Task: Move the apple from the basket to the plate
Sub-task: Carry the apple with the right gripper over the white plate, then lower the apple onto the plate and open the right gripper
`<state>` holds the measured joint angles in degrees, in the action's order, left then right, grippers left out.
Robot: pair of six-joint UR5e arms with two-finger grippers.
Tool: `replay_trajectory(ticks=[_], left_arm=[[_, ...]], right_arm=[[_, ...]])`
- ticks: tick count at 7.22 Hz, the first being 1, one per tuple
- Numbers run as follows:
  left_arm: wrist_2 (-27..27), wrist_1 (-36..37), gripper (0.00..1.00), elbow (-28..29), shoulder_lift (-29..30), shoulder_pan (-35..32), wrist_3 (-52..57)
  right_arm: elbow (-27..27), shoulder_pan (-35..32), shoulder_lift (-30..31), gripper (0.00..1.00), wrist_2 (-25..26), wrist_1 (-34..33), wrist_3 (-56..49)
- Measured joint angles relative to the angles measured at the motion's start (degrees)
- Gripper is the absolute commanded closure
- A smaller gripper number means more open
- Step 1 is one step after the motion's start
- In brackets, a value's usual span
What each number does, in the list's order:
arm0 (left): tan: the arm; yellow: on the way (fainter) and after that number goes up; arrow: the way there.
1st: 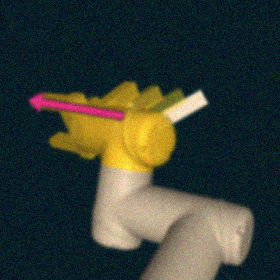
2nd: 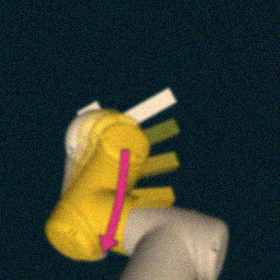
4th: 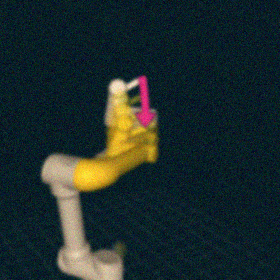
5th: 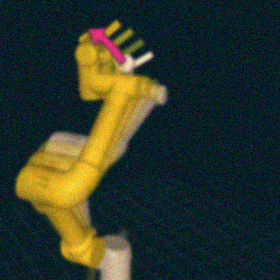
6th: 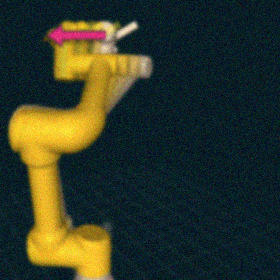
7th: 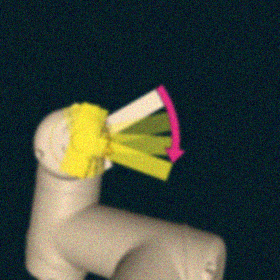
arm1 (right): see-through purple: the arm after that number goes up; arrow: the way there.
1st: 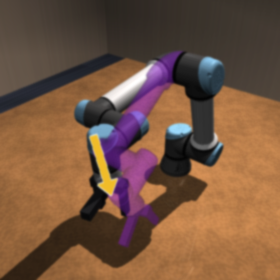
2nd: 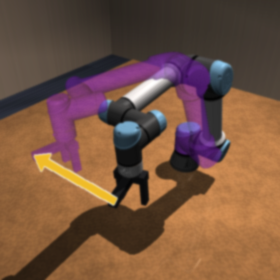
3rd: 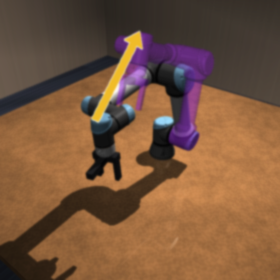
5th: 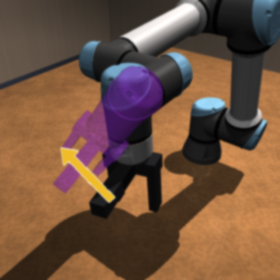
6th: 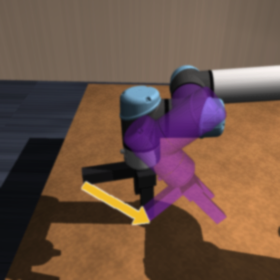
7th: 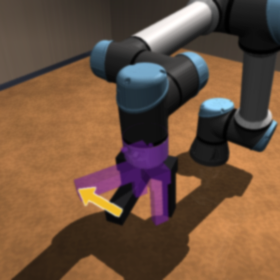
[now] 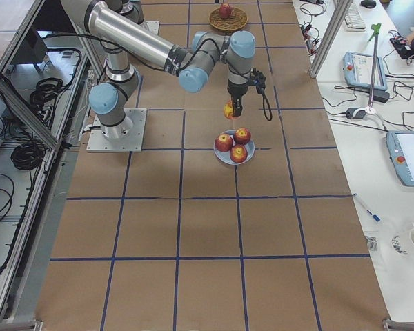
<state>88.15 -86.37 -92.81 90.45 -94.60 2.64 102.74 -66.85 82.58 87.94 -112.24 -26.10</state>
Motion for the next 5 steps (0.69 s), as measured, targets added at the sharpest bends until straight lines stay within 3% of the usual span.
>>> replay_trajectory(ticks=[3, 5], left_arm=[[0.0, 0.0, 0.01, 0.0, 0.0, 0.0, 0.0], [0.0, -0.1, 0.01, 0.0, 0.0, 0.0, 0.0]], right_arm=[[1.3, 1.5, -7.2, 0.48, -0.8, -10.8, -2.8], [1.6, 1.5, -9.9, 0.48, -0.8, -13.2, -3.0]])
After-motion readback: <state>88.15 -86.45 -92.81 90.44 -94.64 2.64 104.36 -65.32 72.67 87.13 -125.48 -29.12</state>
